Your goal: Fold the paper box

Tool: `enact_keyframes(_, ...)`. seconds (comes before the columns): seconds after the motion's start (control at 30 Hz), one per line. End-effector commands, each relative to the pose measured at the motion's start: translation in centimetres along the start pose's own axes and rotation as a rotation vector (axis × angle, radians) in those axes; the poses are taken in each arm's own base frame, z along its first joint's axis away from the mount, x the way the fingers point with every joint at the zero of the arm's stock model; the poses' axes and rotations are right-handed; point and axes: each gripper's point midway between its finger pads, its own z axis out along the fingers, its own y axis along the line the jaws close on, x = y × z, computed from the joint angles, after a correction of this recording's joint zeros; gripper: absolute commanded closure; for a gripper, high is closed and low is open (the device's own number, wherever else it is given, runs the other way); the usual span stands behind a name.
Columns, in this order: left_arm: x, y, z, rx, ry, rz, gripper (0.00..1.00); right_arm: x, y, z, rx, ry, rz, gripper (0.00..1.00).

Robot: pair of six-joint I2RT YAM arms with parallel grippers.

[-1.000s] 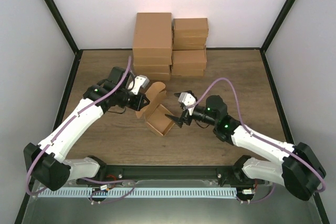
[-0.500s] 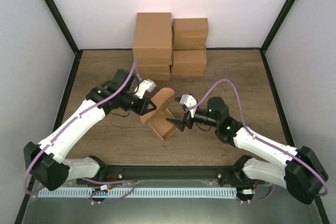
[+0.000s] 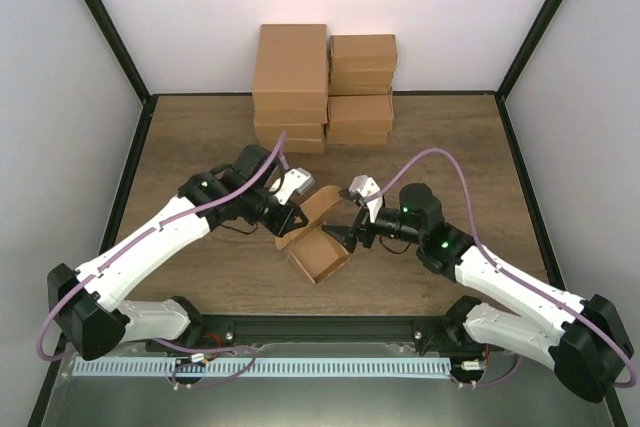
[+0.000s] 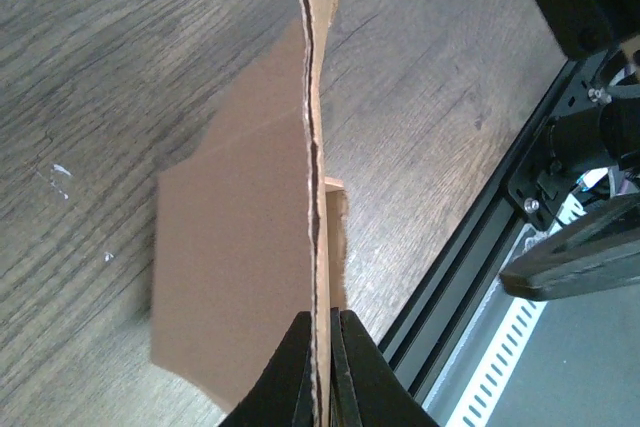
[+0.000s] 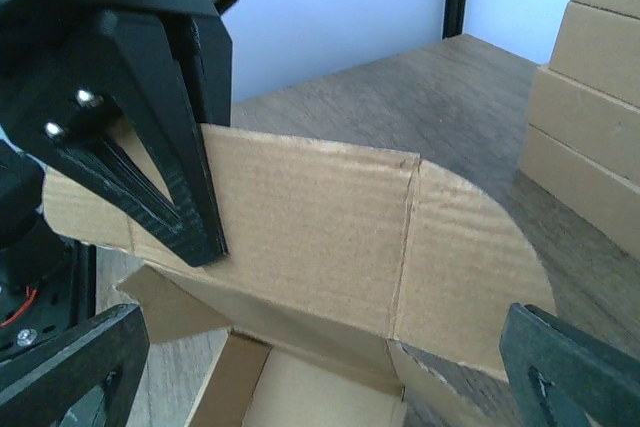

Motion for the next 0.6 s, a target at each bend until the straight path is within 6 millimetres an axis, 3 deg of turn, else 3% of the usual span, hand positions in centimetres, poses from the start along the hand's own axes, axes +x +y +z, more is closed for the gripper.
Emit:
enact_keyframes(0.0,0.4,0.1,0.1,-0.033,0.012,0.041,0.96,-1.6,0.4,-1.3,0.007,-0.039,0.022,0.0)
enact_keyframes(0.27,1.2,-1.3,-0.3,-0.021,0.018,0.12,0.96,-0.4,0.9,-1.8,-0.008,-0.012,0.024,0.0)
enact_keyframes(0.57,1.3,-1.7,-0.6,-0.013,0.028,0.112,0.96,-0.6,1.3,-2.5,-0.011,-0.052,0.017,0.0)
